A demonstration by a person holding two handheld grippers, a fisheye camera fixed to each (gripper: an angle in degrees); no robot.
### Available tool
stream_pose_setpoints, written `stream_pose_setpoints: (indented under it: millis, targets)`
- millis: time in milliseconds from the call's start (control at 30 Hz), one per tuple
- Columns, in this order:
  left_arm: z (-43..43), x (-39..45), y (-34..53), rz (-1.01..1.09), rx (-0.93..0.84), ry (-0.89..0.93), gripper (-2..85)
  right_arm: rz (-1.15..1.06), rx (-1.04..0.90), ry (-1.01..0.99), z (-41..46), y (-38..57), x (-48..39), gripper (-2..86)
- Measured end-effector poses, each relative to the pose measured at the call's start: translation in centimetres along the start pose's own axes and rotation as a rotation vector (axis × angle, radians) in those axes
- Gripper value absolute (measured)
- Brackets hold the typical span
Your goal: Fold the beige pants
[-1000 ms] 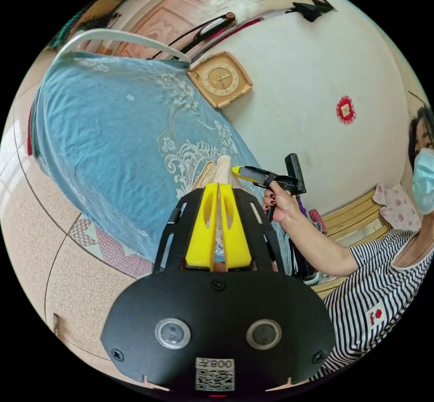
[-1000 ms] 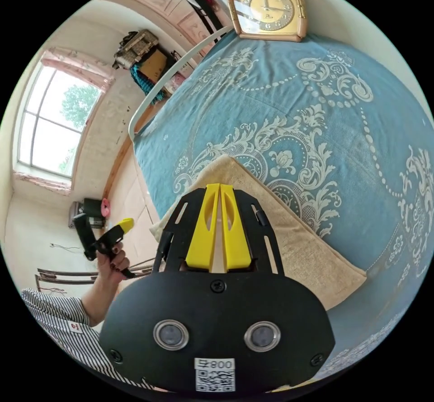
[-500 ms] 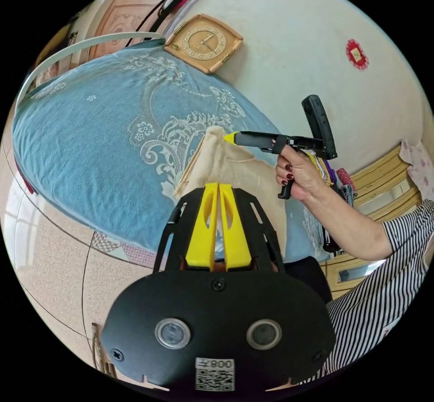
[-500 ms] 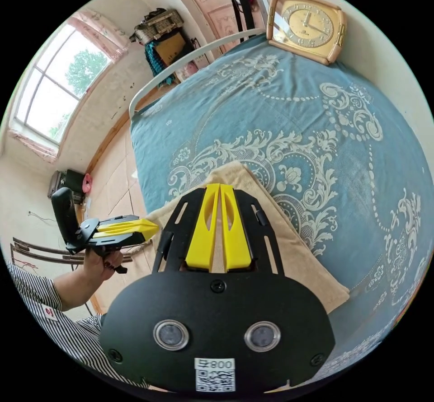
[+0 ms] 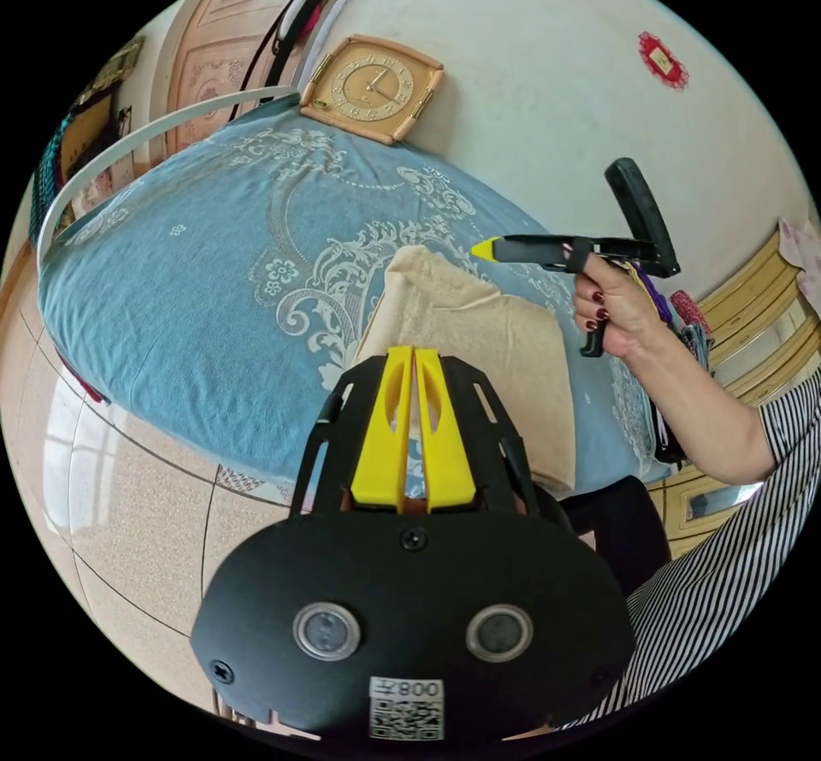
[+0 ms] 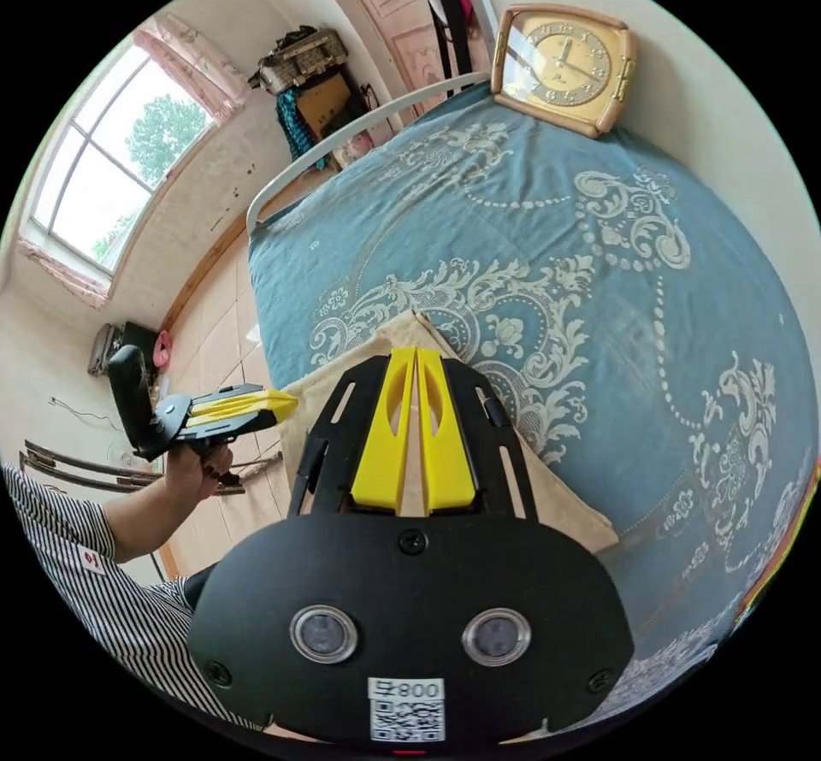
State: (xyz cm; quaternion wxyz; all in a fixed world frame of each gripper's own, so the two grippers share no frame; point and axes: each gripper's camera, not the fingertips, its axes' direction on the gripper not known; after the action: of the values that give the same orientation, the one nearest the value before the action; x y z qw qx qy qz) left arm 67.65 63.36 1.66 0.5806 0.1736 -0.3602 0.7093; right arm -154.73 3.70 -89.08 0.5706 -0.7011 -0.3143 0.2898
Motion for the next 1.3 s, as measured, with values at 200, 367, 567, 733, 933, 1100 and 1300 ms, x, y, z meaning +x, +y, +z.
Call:
stream_pose_setpoints:
  millis: [200,367,567,733,933,1100,1300]
  targets:
    - [2.5,1.3,1.1,-0.003,-0.063,-0.046,0.1,0.239,0.014,0.147,-2.8,9.5,5.9,0.1]
    - [2.7,2.6,1.6,-0.018,-0.07,-0.026,0.1,0.325,-0.042,0.085,0.3,11.3,8.8,0.1]
    - [1.7,5.9,2.0,-0.018,-0.05,-0.104,0.1,0.323,0.024,0.156,-0.8,12.7,8.2,0.1]
    - [1.3,7.7,2.1,-0.046,0.0,-0.094,0.1,0.341,0.099,0.1,-1.2,15.3,8.3,0.0]
    - [6.7,9.5,-1.0,0.039,-0.11,-0.141,0.1,0.344,0.055,0.091,2.1,16.8,9.4,0.0]
    - [5.6,10.5,-0.9,-0.013,-0.023,-0.094,0.1,0.353,0.085,0.085,2.6,17.6,10.1,0.0]
    - [10.4,11.2,-2.3,0.007,-0.149,-0.104,0.2,0.437,0.096,0.026,4.9,19.2,12.1,0.1]
